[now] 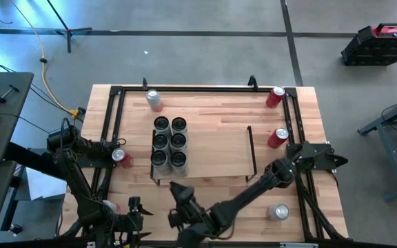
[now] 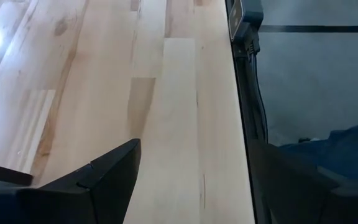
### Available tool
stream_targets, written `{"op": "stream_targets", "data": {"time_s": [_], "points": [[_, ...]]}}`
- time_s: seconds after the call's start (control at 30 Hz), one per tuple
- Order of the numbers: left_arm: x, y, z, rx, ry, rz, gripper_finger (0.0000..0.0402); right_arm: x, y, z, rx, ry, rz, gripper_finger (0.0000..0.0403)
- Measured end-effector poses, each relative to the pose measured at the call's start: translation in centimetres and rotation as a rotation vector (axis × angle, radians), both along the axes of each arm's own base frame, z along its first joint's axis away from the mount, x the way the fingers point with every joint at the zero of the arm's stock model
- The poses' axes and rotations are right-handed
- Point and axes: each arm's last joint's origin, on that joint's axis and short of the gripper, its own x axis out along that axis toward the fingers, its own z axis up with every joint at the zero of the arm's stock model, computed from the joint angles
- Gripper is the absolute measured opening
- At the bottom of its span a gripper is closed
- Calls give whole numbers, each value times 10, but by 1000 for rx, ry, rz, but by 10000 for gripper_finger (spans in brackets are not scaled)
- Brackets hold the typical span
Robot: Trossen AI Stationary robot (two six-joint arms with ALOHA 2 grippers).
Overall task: Place canned beverage on shelf
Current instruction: Put the white pink soda can aligned with the other white pink soda cans on the shelf
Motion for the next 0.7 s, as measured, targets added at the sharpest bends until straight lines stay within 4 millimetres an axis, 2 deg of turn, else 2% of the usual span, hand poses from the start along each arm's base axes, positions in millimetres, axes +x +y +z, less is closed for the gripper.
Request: {"op": "stream_targets", "data": {"time_s": [0.17,0.23,0.33,0.47,0.6,0.7], "points": [[4,-2,1,-56,7,5,294,-20,10,32,228,-96,113,249],[7,0,1,-26,44,-44,294,-32,5,50,330,-137,109,249],[10,5,7,-51,78,-64,294,-47,-5,64,471,-194,55,250],[7,15,31,-87,31,-70,294,-54,-17,58,552,-193,-20,250],[-9,24,62,-80,-125,-68,294,-52,-26,50,585,-179,-71,250],[-20,29,78,-45,-239,-49,294,-48,-30,49,624,-176,-74,250]]}}
